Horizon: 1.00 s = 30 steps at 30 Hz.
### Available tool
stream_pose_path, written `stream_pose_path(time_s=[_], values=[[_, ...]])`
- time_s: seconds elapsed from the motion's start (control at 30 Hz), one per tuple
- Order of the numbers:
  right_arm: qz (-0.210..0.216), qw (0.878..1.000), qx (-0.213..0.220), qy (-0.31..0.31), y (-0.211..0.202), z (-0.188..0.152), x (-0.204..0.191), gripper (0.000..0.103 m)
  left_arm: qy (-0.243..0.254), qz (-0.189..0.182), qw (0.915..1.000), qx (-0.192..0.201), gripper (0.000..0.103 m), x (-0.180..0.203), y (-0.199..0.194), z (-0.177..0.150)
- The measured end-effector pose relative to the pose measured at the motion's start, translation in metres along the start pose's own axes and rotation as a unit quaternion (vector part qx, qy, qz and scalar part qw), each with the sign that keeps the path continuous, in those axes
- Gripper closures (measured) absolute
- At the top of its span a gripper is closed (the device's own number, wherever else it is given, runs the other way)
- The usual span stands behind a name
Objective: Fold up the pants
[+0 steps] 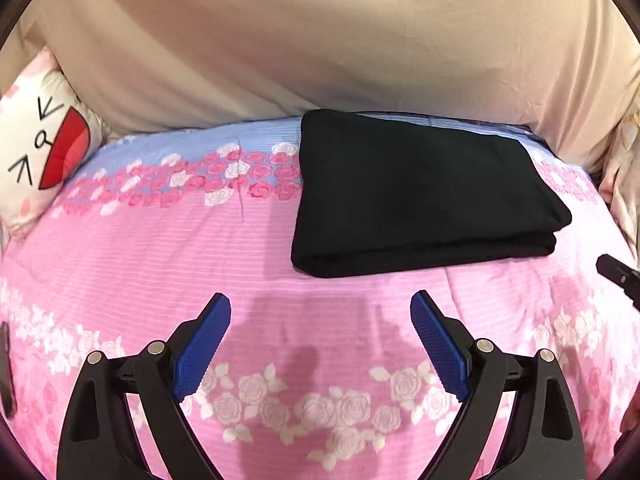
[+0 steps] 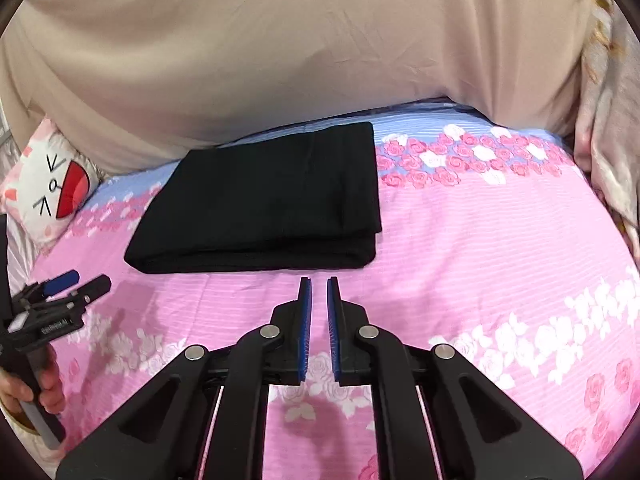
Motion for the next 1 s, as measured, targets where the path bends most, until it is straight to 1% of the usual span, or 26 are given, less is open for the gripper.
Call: stream_pose_path(time_s=[0.07, 0.13, 0.2, 0.23, 0.27, 0.3, 0.33, 0.4, 0.47, 0.5, 0.57, 0.63, 0.7, 0.73, 0.77, 0.8, 0.83, 0.9, 1.0], values=[[0.006, 1.0, 0.006, -0.012, 0.006, 0.012, -0.004, 0.095, 0.0, -0.009, 0.9999, -0.005, 0.014, 0.007, 0.013, 0.014], [0.018, 0.999, 0.015, -0.027, 0.02, 0.032, -0.013, 0.095, 0.007, -0.005, 0.9999, -0.005, 0.014, 0.015, 0.03, 0.026], [0.009, 0.999, 0.013, -0.049, 0.038, 0.045, -0.016, 0.096, 0.024, 0.024, 0.9991, -0.027, 0.014, 0.019, 0.063, 0.032], [-0.009, 0.998, 0.004, -0.054, 0.05, 0.047, -0.011, 0.096, 0.027, 0.035, 0.9982, -0.04, 0.014, 0.018, 0.075, 0.031], [-0.039, 0.997, -0.018, -0.059, 0.065, 0.043, 0.001, 0.099, 0.026, 0.038, 0.9975, -0.053, 0.012, 0.015, 0.088, 0.029], [-0.055, 0.996, -0.04, -0.056, 0.077, 0.037, 0.012, 0.102, 0.02, 0.03, 0.9977, -0.057, 0.009, 0.012, 0.095, 0.028], [-0.031, 0.998, -0.054, -0.031, 0.089, 0.026, 0.024, 0.103, 0.004, 0.013, 0.9981, -0.06, 0.005, 0.007, 0.098, 0.028], [0.009, 0.999, -0.035, 0.007, 0.088, 0.02, 0.036, 0.103, -0.016, -0.01, 0.9972, -0.072, 0.005, 0.0, 0.102, 0.026], [0.001, 0.999, -0.034, 0.0, 0.088, 0.021, 0.033, 0.103, -0.024, -0.022, 0.997, -0.071, 0.005, -0.002, 0.105, 0.025], [-0.014, 0.999, -0.033, -0.015, 0.089, 0.023, 0.029, 0.103, -0.02, -0.018, 0.9973, -0.068, 0.005, -0.001, 0.105, 0.025], [-0.026, 0.999, -0.033, -0.029, 0.086, 0.026, 0.025, 0.103, -0.009, -0.003, 0.9982, -0.059, 0.005, 0.002, 0.1, 0.027], [-0.009, 1.0, -0.02, 0.001, 0.066, 0.031, 0.025, 0.098, 0.0, 0.009, 0.9987, -0.051, 0.009, 0.006, 0.086, 0.027], [0.001, 1.0, 0.005, 0.02, 0.03, 0.033, 0.019, 0.092, 0.009, 0.016, 0.9995, -0.027, 0.009, 0.009, 0.053, 0.025], [-0.004, 1.0, 0.015, 0.02, 0.014, 0.033, 0.016, 0.073, 0.012, 0.014, 0.9997, -0.013, 0.008, 0.009, 0.04, 0.024], [-0.011, 1.0, 0.023, 0.018, -0.002, 0.031, 0.013, 0.039, 0.017, 0.012, 0.9998, 0.007, 0.007, 0.011, 0.018, 0.021], [-0.02, 0.999, 0.03, 0.014, -0.017, 0.028, 0.009, 0.027, 0.018, 0.011, 0.9996, 0.019, 0.007, 0.013, 0.004, 0.016], [-0.031, 0.999, 0.04, 0.004, -0.032, 0.023, 0.003, 0.025, 0.02, 0.008, 0.9994, 0.025, 0.007, 0.015, -0.009, 0.011], [-0.044, 0.998, 0.042, -0.015, -0.047, 0.013, -0.01, 0.025, 0.018, -0.002, 0.9994, 0.031, 0.007, 0.02, -0.031, -0.001], [-0.034, 0.998, 0.051, -0.019, -0.066, 0.0, -0.03, 0.026, 0.008, -0.018, 0.9994, 0.029, 0.007, 0.028, -0.054, -0.019]])
Point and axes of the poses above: each gripper's, at about its wrist camera, not at the fingertips, and y roughly the way its jaws point, x to its right, z to its top, the point moved 7 cm from there along y, roughly the way its jaws point, and after that the axes turned 10 degrees about -y, right-handed, at the moved point
